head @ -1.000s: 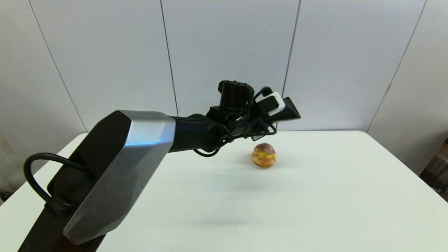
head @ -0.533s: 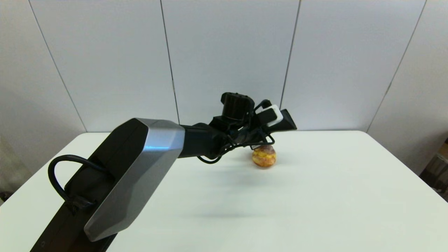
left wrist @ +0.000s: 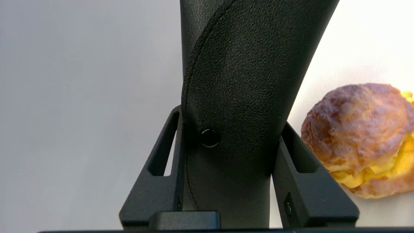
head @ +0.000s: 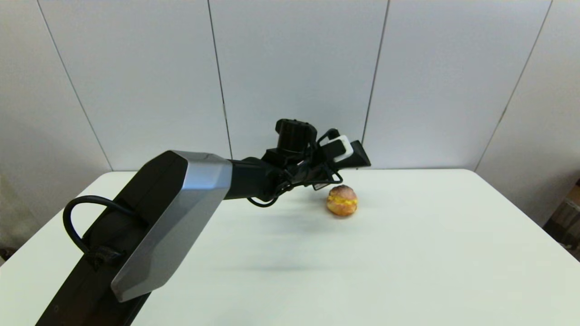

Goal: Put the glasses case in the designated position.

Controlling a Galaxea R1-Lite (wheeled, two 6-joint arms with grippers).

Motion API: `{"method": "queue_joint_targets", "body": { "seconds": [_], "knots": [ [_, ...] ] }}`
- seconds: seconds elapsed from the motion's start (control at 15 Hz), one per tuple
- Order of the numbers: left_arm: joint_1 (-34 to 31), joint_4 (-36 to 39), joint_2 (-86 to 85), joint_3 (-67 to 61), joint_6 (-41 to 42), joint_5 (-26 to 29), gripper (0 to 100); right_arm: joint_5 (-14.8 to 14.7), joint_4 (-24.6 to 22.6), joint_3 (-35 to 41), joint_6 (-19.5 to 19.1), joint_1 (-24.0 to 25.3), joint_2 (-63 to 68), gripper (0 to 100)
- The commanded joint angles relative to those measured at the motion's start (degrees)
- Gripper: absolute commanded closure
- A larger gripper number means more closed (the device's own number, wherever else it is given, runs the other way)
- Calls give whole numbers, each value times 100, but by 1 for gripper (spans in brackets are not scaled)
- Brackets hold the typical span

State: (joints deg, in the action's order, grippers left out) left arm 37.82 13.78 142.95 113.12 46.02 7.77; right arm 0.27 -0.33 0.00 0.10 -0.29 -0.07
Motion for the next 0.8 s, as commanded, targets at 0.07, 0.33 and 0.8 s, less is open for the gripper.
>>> {"method": "queue_joint_targets", "body": {
  "seconds": [0.07, 0.33, 0.8],
  "knots": [
    [-2, 11, 119, 0, 39, 50, 100, 8, -2, 0, -1, 3, 7, 0],
    [7, 11, 207, 0, 30, 50, 100, 8, -2, 0, -1, 3, 7, 0],
    [7, 11, 190, 0, 30, 50, 100, 8, -2, 0, -1, -6, 7, 0]
  ]
}}
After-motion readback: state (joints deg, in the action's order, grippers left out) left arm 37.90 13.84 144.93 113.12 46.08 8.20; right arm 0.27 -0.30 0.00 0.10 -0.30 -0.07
